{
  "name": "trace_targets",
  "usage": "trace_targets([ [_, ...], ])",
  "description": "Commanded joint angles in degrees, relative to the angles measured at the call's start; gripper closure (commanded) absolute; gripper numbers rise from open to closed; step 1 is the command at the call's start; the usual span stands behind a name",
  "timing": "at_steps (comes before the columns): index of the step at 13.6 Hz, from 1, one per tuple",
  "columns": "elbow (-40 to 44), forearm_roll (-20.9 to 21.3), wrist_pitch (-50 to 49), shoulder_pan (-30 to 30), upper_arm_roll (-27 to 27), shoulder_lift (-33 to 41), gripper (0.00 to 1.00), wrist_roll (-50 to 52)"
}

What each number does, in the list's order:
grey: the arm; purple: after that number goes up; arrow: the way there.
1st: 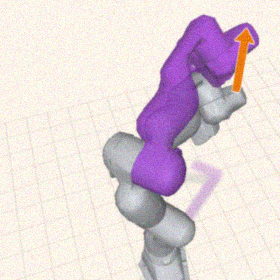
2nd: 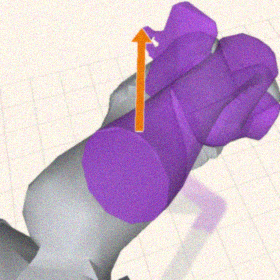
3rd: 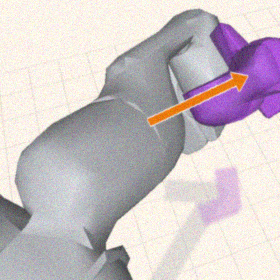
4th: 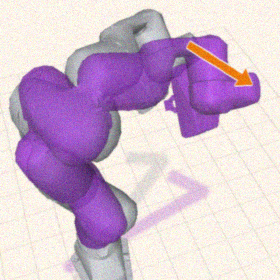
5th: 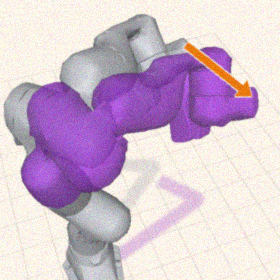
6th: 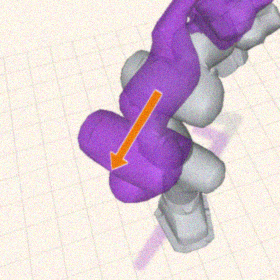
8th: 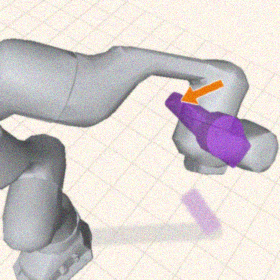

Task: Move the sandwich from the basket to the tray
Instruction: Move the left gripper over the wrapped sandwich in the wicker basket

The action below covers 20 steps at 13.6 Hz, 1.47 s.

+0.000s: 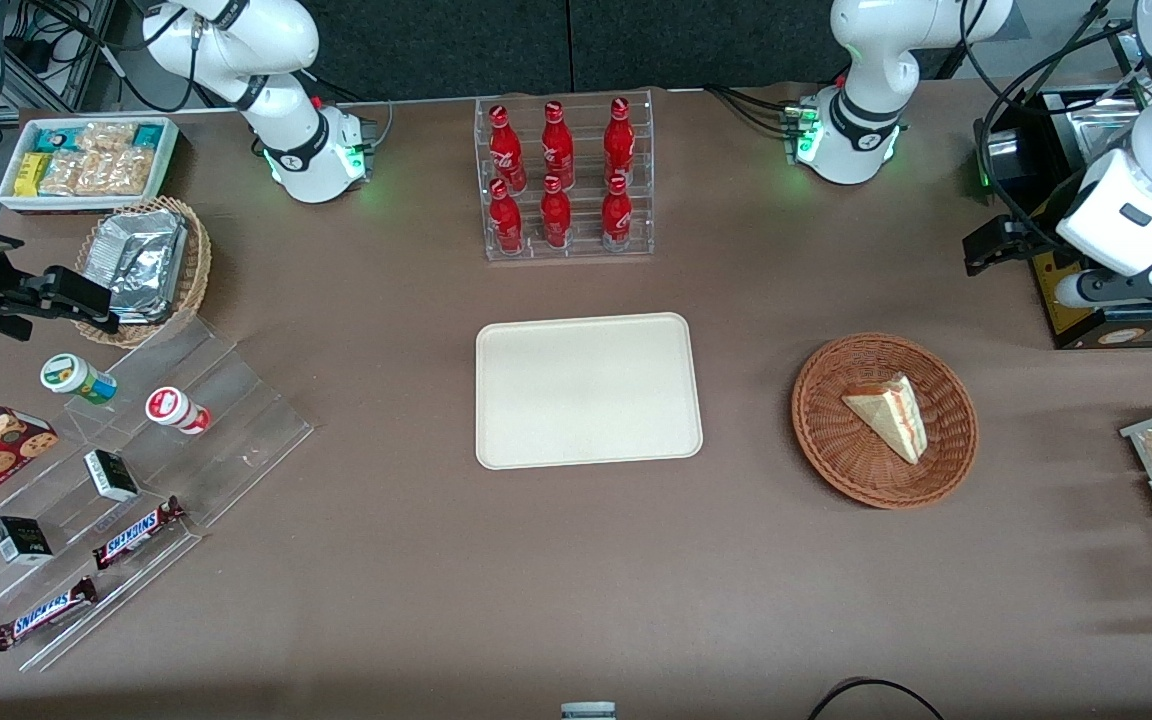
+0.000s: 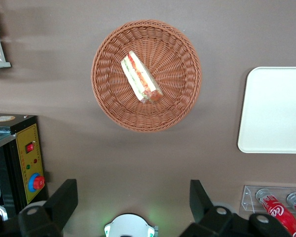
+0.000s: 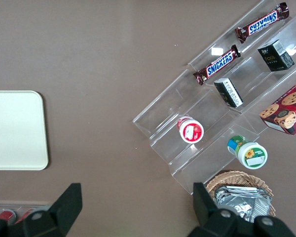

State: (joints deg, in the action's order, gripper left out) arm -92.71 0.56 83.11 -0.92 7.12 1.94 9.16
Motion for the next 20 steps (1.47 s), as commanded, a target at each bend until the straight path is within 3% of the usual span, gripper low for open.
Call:
trace_targets([
  [1,0.5,0.7,-0.5,-0.4,0.3,0.1,0.00,-1.2],
  [4,-1.8,0.9,2.0,-0.4,0.3,-0.4,0.00,-0.3],
  [8,-14.4,0.8,15.8,-0.4,0.2,2.1,0.00,9.0],
  [10,-15.4,1.1,17.9,-0.4,0.2,0.6,0.00,17.1],
  [14,-20.6,1.2,25.4,-0.5,-0.4,-0.4,0.00,23.5],
  [20,-24.2,1.2,33.7,-0.5,-1.6,-6.1,0.00,26.3],
])
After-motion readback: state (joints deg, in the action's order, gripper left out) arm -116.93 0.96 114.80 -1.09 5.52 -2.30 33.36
